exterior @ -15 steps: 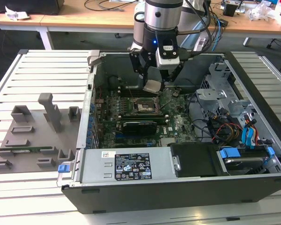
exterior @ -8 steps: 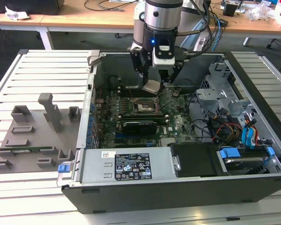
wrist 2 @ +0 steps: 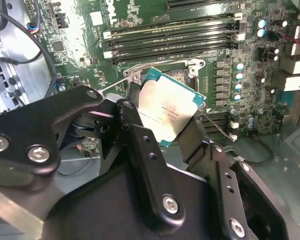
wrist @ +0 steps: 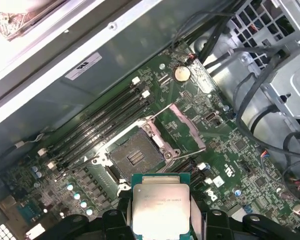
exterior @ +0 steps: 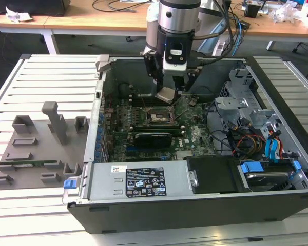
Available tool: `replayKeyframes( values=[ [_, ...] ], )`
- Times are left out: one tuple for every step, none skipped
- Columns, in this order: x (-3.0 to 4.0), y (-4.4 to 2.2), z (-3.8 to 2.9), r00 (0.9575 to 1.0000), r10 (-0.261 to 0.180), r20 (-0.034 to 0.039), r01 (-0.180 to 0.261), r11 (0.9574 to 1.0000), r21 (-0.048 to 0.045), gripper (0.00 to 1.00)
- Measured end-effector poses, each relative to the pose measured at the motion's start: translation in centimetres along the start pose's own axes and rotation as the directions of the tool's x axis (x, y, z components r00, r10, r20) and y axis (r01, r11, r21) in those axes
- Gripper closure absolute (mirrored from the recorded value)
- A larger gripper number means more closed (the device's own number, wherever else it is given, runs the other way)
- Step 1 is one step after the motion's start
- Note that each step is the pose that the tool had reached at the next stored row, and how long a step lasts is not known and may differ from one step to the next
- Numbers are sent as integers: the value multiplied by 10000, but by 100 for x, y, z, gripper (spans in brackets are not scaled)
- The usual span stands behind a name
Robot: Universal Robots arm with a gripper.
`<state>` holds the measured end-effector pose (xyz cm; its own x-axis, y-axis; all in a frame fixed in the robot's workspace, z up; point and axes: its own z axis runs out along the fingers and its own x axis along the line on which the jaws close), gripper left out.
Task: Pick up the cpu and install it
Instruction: 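Place the cpu into insertion slot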
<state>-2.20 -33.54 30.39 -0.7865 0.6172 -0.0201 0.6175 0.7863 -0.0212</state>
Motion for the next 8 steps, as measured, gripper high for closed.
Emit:
replayKeyframes(
  values=[
    [0,0,0,10000,63,-2,-63,10000,1,45],
    [0,0,0,9998,188,-4,-188,9998,4,45],
    [0,0,0,9993,376,-8,-376,9993,8,45],
    [0,0,0,9984,570,-12,-570,9984,12,45],
    [0,0,0,9974,715,-14,-715,9974,15,45],
    [0,0,0,9967,815,-17,-815,9967,17,45],
    [0,0,0,9951,992,-20,-992,9951,21,45],
    [0,0,1,9941,1087,-22,-1087,9941,23,45]
  ],
)
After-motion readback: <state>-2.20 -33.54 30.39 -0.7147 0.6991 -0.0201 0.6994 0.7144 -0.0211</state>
